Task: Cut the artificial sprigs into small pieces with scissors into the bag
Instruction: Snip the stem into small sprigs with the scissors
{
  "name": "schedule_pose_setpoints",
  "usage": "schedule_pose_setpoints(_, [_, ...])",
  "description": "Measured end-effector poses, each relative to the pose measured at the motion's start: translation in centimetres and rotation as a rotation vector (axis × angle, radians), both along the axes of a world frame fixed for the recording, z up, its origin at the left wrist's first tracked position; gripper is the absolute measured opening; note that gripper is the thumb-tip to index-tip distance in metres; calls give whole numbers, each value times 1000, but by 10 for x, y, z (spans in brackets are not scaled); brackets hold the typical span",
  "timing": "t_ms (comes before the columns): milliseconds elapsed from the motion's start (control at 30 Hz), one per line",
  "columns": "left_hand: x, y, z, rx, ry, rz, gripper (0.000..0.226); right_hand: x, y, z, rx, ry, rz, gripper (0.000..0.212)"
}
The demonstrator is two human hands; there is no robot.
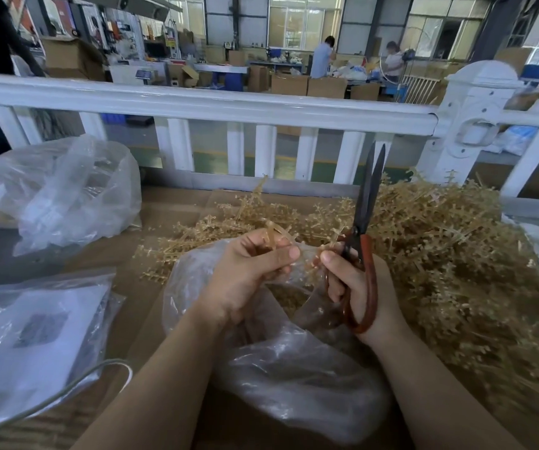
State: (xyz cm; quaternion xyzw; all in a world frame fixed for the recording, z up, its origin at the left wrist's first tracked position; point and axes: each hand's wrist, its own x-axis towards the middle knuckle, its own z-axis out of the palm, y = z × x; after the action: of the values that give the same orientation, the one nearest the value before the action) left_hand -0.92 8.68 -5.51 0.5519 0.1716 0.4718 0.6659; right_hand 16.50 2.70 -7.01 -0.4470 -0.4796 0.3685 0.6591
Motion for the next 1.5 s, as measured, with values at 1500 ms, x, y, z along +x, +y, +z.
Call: schedule_pose_setpoints(1500, [-1, -11, 7, 91, 452, -57, 10, -5, -3, 12, -143, 20, -10, 34])
